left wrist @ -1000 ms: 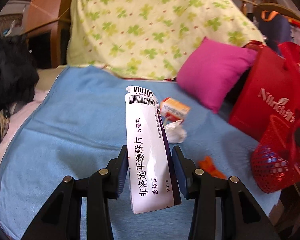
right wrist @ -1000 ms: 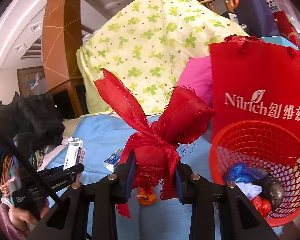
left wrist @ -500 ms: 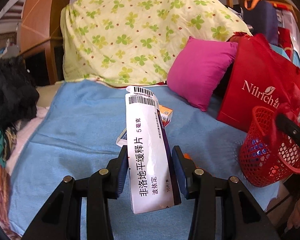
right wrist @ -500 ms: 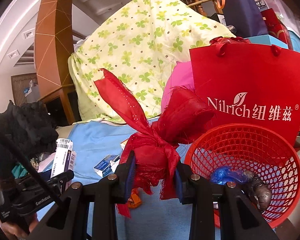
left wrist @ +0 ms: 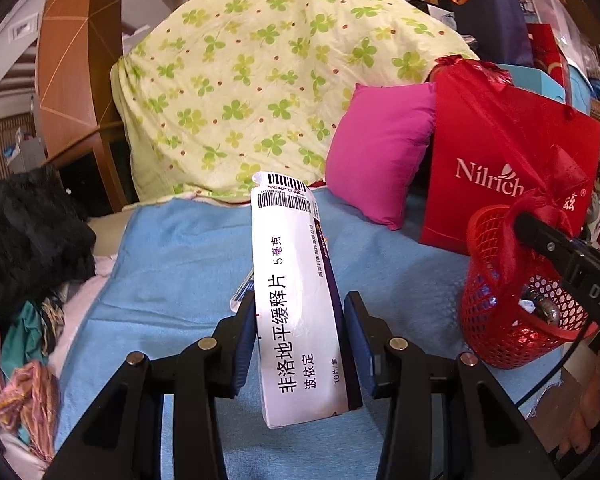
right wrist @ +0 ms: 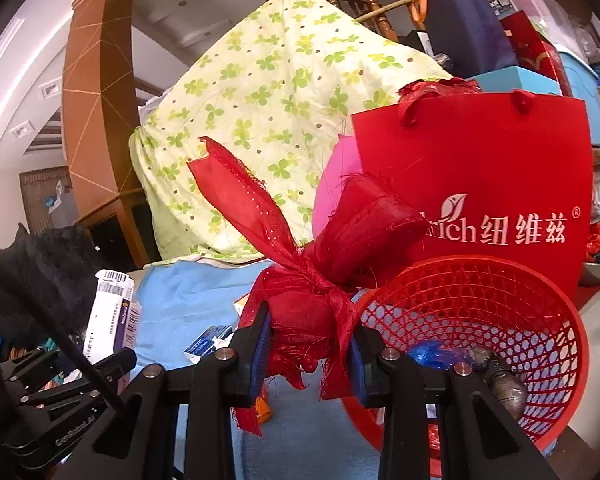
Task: Collect trash
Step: 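Carry the ribbon and medicine box over the red basket and drop both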
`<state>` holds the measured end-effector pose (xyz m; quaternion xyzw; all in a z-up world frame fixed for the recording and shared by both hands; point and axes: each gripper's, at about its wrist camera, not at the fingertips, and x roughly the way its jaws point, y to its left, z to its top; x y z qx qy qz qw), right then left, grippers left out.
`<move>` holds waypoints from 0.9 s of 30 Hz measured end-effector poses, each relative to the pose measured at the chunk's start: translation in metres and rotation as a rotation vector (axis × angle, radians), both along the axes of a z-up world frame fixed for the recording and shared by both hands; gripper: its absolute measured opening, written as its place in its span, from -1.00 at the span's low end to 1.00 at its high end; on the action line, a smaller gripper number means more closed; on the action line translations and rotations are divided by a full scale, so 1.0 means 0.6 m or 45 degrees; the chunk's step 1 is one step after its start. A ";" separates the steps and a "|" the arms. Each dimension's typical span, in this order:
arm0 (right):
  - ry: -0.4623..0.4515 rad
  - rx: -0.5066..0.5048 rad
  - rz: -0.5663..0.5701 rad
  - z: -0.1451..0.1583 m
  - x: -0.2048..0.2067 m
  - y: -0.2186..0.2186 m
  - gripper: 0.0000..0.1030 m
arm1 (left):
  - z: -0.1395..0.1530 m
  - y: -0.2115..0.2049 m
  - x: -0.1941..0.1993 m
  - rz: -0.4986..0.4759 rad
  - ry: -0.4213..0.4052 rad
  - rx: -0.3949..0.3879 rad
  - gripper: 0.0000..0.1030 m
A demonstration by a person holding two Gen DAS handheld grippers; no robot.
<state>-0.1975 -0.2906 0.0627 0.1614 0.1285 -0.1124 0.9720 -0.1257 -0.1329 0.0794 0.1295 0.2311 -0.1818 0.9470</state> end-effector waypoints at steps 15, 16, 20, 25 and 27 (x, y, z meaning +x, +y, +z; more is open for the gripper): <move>-0.028 0.067 -0.051 0.003 -0.028 -0.050 -0.31 | 0.025 -0.070 -0.049 -0.069 -0.064 0.078 -0.12; -0.031 0.070 -0.053 0.003 -0.030 -0.052 -0.31 | 0.026 -0.075 -0.051 -0.073 -0.068 0.083 -0.12; -0.036 0.090 -0.064 0.002 -0.037 -0.064 -0.31 | 0.027 -0.091 -0.059 -0.091 -0.080 0.106 -0.12; -0.045 0.122 -0.084 0.001 -0.048 -0.084 -0.31 | 0.027 -0.108 -0.066 -0.118 -0.086 0.128 -0.12; -0.047 0.135 -0.093 -0.001 -0.053 -0.092 -0.31 | 0.028 -0.114 -0.067 -0.127 -0.087 0.132 -0.12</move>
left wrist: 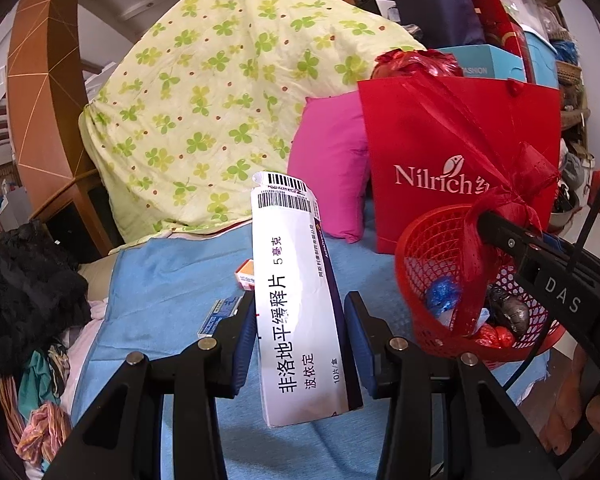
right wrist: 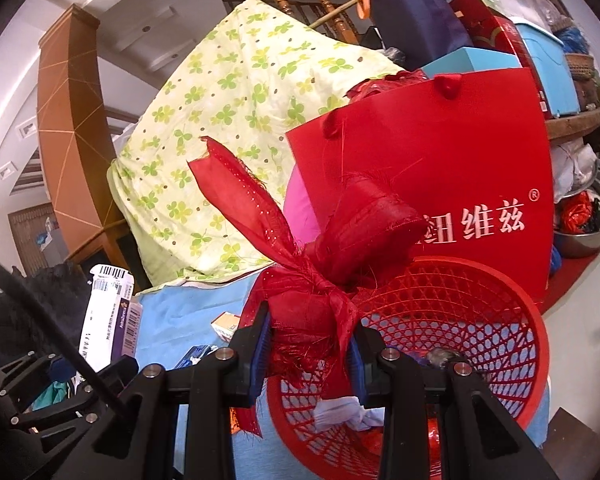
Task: Collect trash
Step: 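Carry the ribbon and medicine box over the red basket and drop both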
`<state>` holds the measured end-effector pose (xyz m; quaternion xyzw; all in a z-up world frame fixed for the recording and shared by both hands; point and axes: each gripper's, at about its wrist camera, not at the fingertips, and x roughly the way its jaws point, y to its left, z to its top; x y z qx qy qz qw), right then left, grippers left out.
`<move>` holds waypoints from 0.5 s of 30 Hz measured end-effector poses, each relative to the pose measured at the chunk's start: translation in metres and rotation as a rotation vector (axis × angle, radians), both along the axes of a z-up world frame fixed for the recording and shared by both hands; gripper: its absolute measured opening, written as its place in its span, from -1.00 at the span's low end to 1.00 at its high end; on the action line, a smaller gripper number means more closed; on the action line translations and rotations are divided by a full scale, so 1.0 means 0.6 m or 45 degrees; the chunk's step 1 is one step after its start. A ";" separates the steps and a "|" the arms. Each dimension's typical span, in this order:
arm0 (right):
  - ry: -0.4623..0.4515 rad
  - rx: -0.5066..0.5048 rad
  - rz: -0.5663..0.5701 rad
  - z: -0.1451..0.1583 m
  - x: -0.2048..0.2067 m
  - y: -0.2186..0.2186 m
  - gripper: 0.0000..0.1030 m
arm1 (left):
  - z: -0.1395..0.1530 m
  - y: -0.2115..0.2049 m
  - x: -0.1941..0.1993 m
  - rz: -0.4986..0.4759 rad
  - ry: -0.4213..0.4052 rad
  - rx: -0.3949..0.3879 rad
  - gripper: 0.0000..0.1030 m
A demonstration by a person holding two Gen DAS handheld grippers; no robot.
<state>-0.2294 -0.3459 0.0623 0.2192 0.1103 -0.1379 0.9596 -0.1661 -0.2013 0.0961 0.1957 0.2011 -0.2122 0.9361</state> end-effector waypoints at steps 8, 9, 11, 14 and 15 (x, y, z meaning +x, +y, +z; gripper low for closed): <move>-0.015 0.057 -0.030 -0.002 -0.015 -0.032 -0.31 | 0.001 -0.028 -0.012 -0.039 -0.014 0.028 -0.12; -0.017 0.061 -0.034 -0.003 -0.017 -0.034 -0.31 | 0.001 -0.030 -0.012 -0.045 -0.015 0.031 -0.12; -0.019 0.073 -0.045 -0.004 -0.022 -0.041 -0.31 | 0.001 -0.038 -0.015 -0.056 -0.016 0.038 -0.12; -0.024 0.094 -0.055 -0.007 -0.031 -0.053 -0.31 | 0.000 -0.050 -0.021 -0.072 -0.020 0.046 -0.12; -0.025 0.101 -0.062 -0.008 -0.034 -0.058 -0.31 | 0.000 -0.054 -0.023 -0.081 -0.017 0.046 -0.12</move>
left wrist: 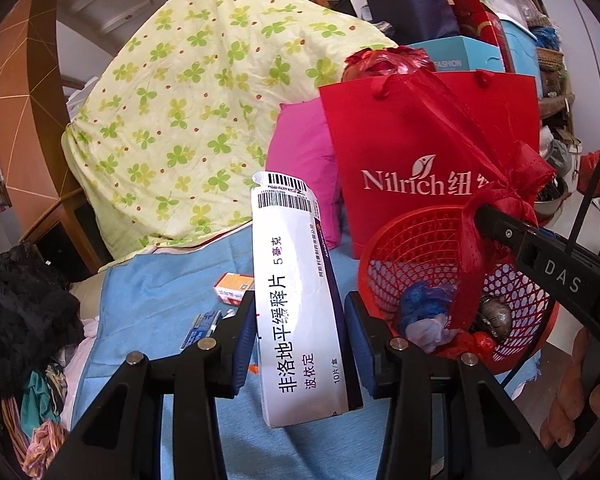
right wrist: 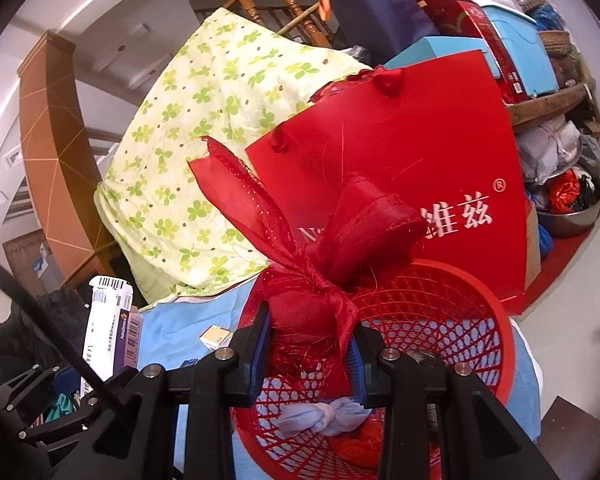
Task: Collect trash
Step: 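Carry the ribbon and medicine box over the red basket and drop both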
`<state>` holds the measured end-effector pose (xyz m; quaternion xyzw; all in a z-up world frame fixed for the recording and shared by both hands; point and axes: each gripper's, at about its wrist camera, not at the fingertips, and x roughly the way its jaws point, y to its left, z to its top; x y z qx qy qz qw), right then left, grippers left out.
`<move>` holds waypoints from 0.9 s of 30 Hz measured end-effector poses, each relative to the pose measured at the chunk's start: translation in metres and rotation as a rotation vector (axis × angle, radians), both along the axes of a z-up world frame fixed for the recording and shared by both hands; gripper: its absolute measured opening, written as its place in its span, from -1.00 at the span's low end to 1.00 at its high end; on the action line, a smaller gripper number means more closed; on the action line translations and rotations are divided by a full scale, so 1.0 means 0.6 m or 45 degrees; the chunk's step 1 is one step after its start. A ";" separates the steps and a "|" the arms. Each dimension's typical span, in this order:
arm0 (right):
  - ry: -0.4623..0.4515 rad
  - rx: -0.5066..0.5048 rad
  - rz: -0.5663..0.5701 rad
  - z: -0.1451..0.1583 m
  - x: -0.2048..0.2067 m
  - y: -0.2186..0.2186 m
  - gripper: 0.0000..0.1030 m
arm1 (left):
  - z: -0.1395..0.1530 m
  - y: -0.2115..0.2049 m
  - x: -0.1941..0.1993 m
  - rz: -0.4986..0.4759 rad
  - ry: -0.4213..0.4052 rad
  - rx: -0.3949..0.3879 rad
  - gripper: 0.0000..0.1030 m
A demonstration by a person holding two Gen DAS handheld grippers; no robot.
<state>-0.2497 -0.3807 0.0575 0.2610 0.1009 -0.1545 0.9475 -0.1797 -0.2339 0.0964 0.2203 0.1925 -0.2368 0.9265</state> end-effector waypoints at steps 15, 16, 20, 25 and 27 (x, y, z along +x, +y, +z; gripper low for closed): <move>0.028 0.247 -0.110 -0.038 -0.030 -0.097 -0.27 | -0.011 -0.097 0.007 -0.290 0.216 -0.087 -0.06; 0.029 0.264 -0.114 -0.041 -0.032 -0.102 -0.27 | -0.014 -0.105 0.013 -0.312 0.243 -0.098 -0.05; 0.034 0.358 -0.129 -0.055 -0.039 -0.128 -0.25 | -0.024 -0.126 0.025 -0.397 0.316 -0.130 -0.03; -0.025 0.416 -0.109 -0.057 -0.046 -0.136 0.34 | -0.033 -0.117 0.042 -0.406 0.371 -0.188 0.28; -0.046 0.361 -0.117 -0.047 -0.048 -0.125 0.34 | -0.036 -0.105 0.049 -0.379 0.368 -0.189 0.28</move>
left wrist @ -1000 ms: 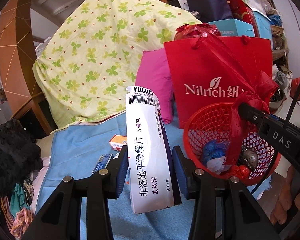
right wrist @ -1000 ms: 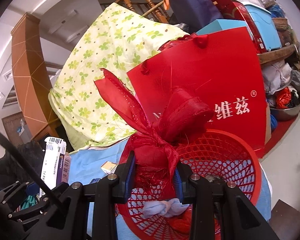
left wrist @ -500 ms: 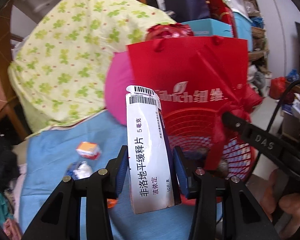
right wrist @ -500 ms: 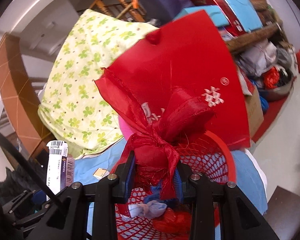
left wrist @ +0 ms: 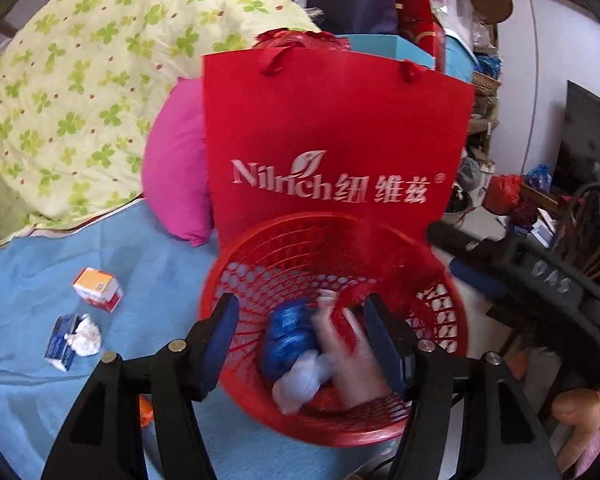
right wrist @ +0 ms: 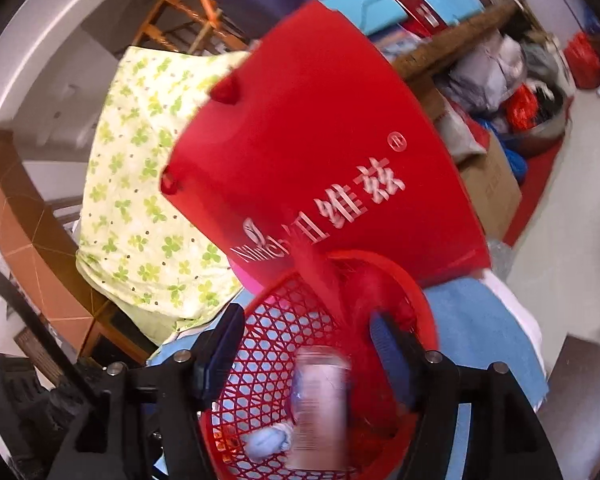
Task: Collect trash
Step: 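Carry the ribbon and medicine box over the red basket and drop both, then grasp the flat blue medicine box with the left gripper while the right gripper grasps the orange pouch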
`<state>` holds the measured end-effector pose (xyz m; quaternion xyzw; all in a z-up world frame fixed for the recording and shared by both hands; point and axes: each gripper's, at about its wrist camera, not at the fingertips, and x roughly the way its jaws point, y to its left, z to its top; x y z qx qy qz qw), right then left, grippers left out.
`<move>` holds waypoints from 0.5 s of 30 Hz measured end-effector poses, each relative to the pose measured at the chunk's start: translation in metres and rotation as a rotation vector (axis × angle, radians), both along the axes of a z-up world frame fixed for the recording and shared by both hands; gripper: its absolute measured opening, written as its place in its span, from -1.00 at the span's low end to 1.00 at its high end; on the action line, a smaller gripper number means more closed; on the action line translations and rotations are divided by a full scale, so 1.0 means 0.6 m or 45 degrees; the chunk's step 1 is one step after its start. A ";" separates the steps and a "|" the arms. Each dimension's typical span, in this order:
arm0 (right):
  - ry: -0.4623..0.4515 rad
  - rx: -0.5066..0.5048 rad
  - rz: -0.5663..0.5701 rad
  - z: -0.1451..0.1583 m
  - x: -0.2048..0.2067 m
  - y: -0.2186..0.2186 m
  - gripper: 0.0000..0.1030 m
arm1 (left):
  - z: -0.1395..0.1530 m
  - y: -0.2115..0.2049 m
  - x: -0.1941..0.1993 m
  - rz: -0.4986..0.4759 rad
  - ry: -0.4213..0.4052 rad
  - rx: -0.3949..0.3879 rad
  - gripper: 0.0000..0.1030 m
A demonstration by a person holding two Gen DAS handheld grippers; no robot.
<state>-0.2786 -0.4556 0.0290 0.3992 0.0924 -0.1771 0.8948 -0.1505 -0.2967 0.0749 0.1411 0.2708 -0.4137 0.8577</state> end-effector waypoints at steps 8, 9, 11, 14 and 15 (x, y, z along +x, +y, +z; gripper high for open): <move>-0.106 -0.203 0.065 0.042 0.013 0.069 0.34 | -0.020 0.128 0.051 0.220 -0.005 -0.012 0.28; -0.115 -0.232 0.075 0.047 0.016 0.080 0.34 | -0.025 0.155 0.059 0.269 -0.016 -0.007 0.28; -0.144 -0.310 0.113 0.059 0.026 0.113 0.34 | -0.037 0.204 0.074 0.353 -0.025 0.002 0.28; -0.189 -0.415 0.195 0.074 0.042 0.168 0.34 | -0.056 0.277 0.103 0.495 -0.026 0.033 0.28; -0.197 -0.449 0.222 0.078 0.048 0.184 0.34 | -0.060 0.295 0.110 0.529 -0.019 0.036 0.28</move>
